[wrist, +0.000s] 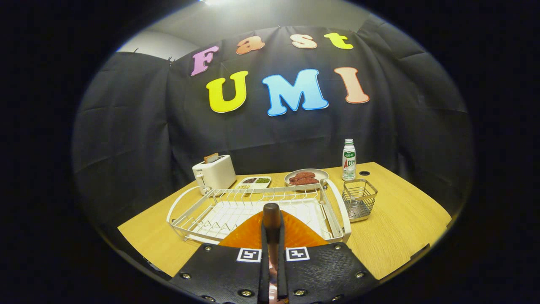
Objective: Take the plate from the dish rack, then take the spoon from the basket and place it into the plate.
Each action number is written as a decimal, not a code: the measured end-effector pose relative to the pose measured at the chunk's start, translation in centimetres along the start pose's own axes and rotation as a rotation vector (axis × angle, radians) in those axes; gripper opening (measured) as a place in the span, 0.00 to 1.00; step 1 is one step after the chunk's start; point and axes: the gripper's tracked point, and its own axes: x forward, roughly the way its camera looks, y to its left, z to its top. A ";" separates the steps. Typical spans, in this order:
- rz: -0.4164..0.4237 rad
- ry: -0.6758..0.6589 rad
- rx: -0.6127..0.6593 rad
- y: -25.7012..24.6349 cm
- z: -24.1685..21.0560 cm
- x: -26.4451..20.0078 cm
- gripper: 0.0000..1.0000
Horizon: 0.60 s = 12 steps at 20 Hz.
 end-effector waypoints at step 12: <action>0.027 -0.057 -0.059 1.2 -2.1 -1.8 0.07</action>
